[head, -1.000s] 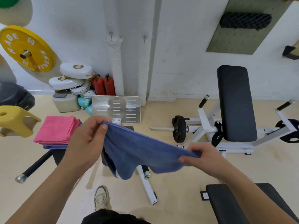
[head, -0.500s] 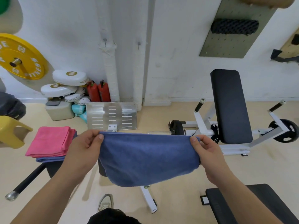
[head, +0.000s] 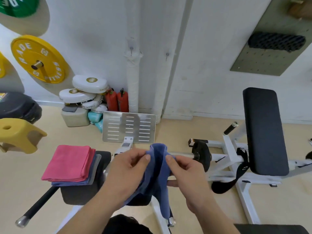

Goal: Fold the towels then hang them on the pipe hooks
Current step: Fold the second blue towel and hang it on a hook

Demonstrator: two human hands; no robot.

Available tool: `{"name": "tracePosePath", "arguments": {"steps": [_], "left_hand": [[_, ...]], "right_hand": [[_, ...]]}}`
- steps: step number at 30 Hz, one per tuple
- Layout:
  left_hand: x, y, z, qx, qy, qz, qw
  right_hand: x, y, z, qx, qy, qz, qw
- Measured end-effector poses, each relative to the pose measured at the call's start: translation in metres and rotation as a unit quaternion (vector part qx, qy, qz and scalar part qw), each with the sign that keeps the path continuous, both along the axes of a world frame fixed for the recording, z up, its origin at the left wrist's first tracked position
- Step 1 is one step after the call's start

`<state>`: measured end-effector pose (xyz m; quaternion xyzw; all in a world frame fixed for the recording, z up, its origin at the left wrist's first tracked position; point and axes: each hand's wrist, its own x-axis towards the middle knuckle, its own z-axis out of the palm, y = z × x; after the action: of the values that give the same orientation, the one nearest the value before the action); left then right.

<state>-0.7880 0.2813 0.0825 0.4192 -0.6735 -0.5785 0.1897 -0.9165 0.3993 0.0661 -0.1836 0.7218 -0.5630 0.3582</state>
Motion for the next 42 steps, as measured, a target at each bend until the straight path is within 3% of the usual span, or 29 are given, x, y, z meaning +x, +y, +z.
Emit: {"name": "tracePosePath", "arguments": {"steps": [9,14,19,24,27,31,37,39,42], "left_hand": [[0.002,-0.071,0.004,0.028,0.047,-0.002,0.998],[0.002,-0.106,0.005,0.044,0.034,-0.057,0.997],[0.003,-0.138,0.01,0.005,0.045,-0.105,0.993],[0.011,-0.169,0.024,-0.018,0.064,-0.183,0.981],[0.02,-0.183,0.038,0.016,0.125,-0.23,0.965],[0.024,-0.189,0.057,0.032,0.171,-0.214,0.961],[0.017,-0.18,0.053,-0.117,0.106,-0.165,0.974],[0.012,-0.172,0.053,-0.13,0.105,-0.191,0.967],[0.004,-0.158,0.052,-0.128,0.1,-0.245,0.956]], "right_hand": [[0.038,-0.099,0.016,0.002,0.071,-0.035,0.997],[0.045,-0.129,0.024,0.071,0.106,-0.014,0.992],[0.042,-0.138,0.041,0.026,-0.025,-0.047,0.998],[0.027,-0.137,0.032,0.056,0.071,-0.123,0.988],[0.01,-0.131,0.032,-0.008,0.018,-0.03,0.999],[-0.011,-0.134,0.048,-0.09,-0.052,0.088,0.991],[-0.027,-0.132,0.051,0.008,0.077,0.0,0.997],[-0.024,-0.13,0.062,0.04,0.171,0.075,0.982],[-0.02,-0.132,0.077,0.061,0.315,0.197,0.926]]}}
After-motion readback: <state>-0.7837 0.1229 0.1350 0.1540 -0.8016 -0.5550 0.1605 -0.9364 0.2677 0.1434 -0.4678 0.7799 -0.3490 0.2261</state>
